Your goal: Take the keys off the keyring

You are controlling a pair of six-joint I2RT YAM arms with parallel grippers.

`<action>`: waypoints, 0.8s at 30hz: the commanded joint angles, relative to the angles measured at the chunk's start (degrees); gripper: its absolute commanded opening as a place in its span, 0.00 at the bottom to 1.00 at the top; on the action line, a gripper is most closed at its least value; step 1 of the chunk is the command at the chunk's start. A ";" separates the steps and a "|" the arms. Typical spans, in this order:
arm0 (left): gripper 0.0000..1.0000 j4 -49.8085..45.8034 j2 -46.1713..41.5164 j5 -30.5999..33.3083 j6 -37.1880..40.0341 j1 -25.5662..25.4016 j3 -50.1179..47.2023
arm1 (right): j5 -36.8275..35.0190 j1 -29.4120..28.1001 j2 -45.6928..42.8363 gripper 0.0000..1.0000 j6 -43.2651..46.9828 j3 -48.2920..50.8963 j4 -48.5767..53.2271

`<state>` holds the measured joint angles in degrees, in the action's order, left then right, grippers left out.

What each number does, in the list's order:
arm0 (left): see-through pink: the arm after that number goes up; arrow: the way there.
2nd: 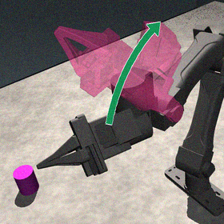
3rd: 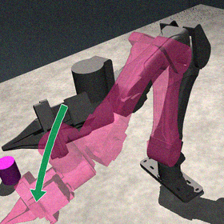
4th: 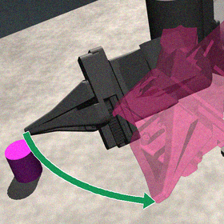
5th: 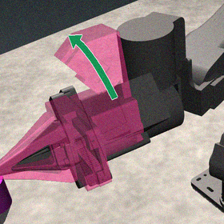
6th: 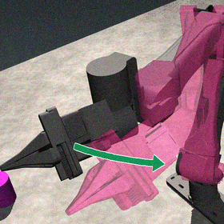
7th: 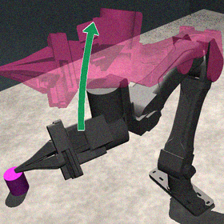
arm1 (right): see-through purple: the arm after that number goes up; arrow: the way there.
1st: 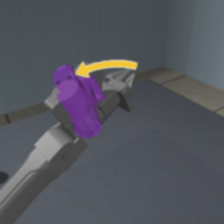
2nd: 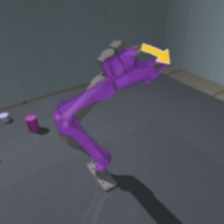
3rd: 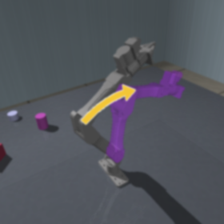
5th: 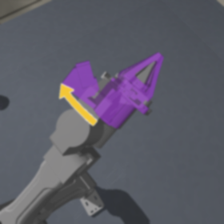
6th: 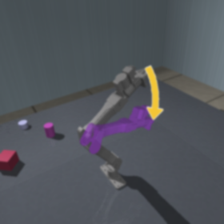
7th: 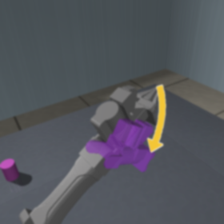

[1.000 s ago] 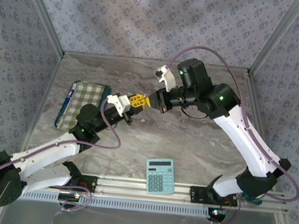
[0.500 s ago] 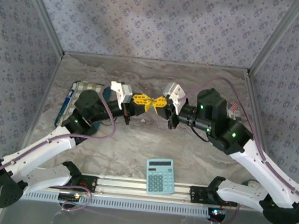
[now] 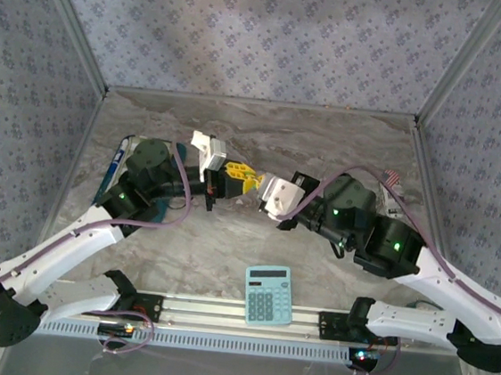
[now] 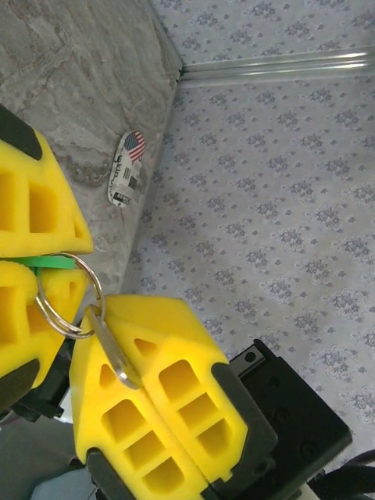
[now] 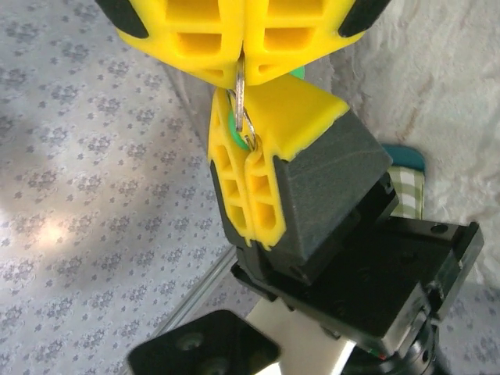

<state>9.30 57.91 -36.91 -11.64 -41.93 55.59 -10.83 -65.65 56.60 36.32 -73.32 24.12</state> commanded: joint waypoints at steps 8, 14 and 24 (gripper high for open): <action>0.00 -4.15 1.06 10.59 -1.20 4.52 3.38 | 1.59 -7.89 2.27 0.00 10.39 -6.41 13.91; 0.00 -4.86 0.80 10.19 -0.94 4.58 3.64 | 3.53 -9.18 5.93 0.00 12.10 -10.45 19.11; 0.00 -5.52 -1.45 10.36 0.28 4.57 2.95 | 7.15 -9.66 10.76 0.00 12.60 -12.81 21.91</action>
<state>0.97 56.14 -38.06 -10.44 -40.10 56.80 -18.70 -71.02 65.93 45.95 -85.93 38.17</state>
